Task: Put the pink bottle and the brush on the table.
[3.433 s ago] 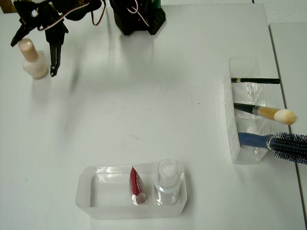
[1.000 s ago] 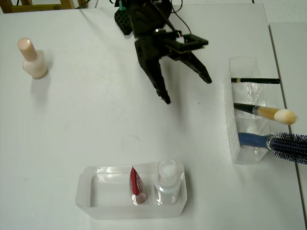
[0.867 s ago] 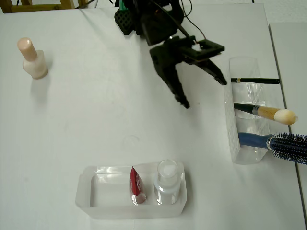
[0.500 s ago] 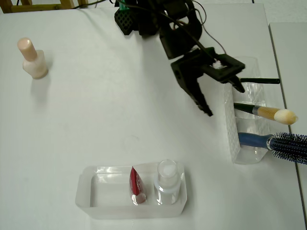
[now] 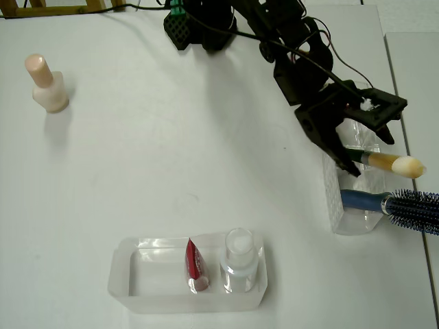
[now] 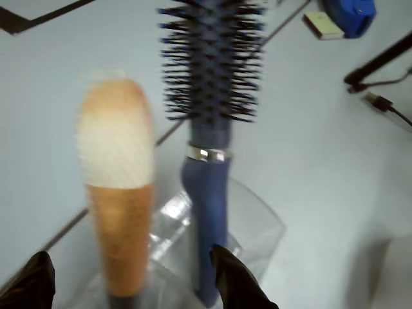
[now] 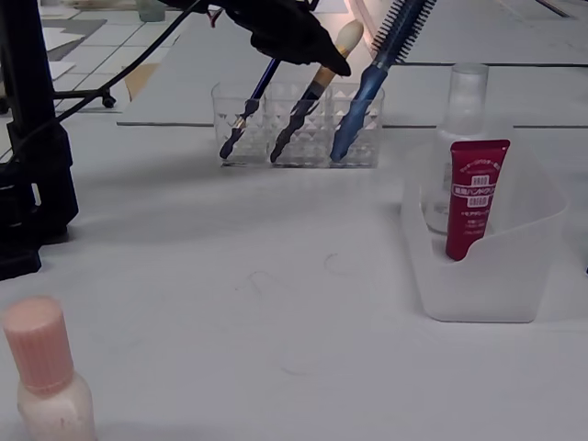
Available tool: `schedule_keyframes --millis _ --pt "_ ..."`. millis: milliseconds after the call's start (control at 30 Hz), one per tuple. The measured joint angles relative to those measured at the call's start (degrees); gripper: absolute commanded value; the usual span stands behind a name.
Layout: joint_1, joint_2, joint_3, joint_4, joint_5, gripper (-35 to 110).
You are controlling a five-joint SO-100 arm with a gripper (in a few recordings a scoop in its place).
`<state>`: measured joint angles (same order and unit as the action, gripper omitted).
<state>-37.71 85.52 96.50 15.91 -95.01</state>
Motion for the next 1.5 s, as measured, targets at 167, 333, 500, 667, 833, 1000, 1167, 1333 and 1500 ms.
schedule_keyframes --millis 167,333,500,667,833,1000,1167,1333,1500 --pt "0.18 -4.04 -3.08 -1.85 0.0 33" --pt "-0.53 -7.03 -5.36 -2.55 0.0 30" --pt "0.0 -9.23 -5.36 -4.75 0.0 28" --pt "-0.53 -10.46 -5.36 -4.75 0.0 25" --pt "-0.53 -10.46 -5.36 -4.75 0.0 23" --pt "-0.53 -10.55 -7.29 -4.75 0.0 22" --pt "-0.53 -11.16 -8.44 -4.75 0.0 18" --pt "-0.53 -11.25 -8.44 -4.75 0.0 14" --pt "-0.53 -11.25 -8.44 -4.75 0.0 10"
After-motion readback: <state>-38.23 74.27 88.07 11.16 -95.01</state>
